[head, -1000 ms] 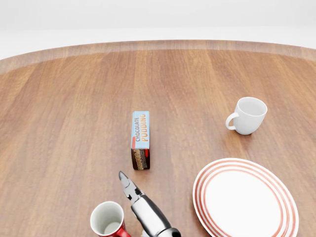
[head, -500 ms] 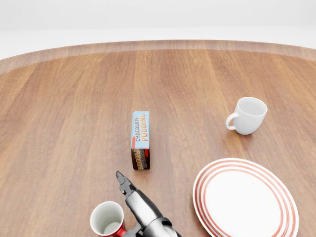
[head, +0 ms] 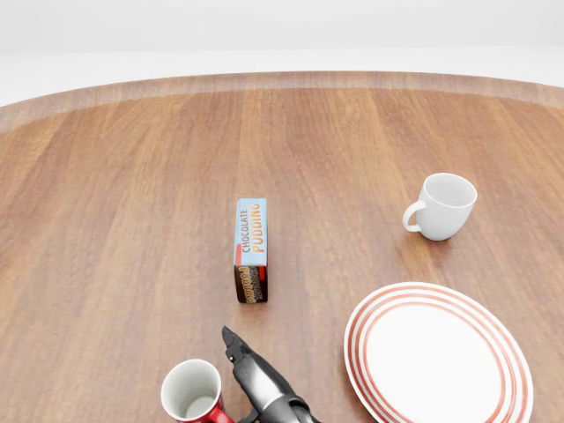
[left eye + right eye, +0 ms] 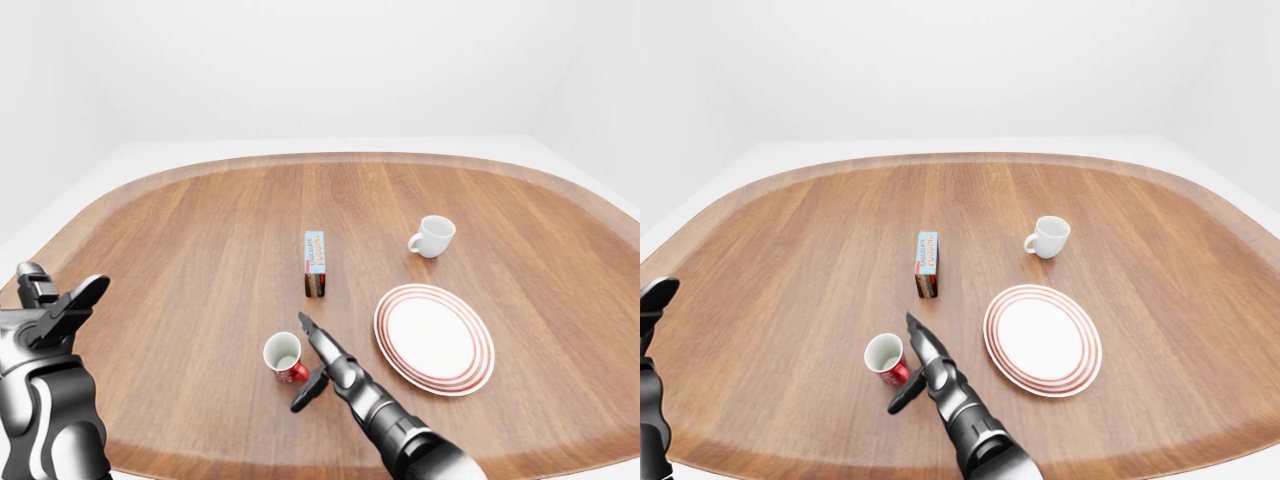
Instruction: Pick up the red mug and put it on the plate
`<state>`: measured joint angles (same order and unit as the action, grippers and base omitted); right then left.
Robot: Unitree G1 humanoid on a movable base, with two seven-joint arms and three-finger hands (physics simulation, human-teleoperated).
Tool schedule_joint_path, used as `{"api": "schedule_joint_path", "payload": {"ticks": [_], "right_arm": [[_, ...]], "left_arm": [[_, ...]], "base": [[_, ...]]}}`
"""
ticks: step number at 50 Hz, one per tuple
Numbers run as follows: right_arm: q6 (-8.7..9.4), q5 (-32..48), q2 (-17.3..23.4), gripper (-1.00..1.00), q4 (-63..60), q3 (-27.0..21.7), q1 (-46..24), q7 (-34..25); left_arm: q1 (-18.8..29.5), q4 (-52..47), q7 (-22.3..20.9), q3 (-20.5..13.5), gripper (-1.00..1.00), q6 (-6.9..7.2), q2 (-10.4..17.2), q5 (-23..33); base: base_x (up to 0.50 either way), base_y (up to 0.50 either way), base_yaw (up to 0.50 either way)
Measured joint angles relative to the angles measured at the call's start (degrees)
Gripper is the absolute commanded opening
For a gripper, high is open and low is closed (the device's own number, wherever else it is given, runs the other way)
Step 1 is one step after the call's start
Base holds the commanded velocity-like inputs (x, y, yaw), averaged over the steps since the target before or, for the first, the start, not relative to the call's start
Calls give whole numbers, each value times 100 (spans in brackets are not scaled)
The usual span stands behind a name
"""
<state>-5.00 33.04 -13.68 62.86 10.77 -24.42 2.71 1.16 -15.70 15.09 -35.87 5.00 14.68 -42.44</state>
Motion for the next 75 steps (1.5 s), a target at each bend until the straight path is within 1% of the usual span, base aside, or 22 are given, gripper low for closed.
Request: {"api": "schedule_joint_path", "payload": {"ticks": [20,60,61,62,63,75], "right_arm": [[0,198,-76,100,391,-44,-170,123],[0,394,-180,100,500,-43,-428,185],[0,398,-181,79,507,-43,-430,188],[0,404,-181,21,511,-46,-433,192],[0,408,-182,-100,518,-46,-435,195],[0,445,-216,-100,593,-13,-444,157]], "left_arm": [[10,19,-8,-5,100,0,8,-8],[-9,-6,-1,-12,100,0,0,-30],[-10,-7,-1,-13,100,0,0,-30],[-11,-9,-1,-14,100,0,-1,-30],[-11,-10,-1,-15,100,0,-1,-31],[-7,-6,-3,-18,100,0,1,-32]], "base": [[0,0,0],[0,0,0],[0,0,0],[0,0,0],[0,0,0],[0,0,0]]}}
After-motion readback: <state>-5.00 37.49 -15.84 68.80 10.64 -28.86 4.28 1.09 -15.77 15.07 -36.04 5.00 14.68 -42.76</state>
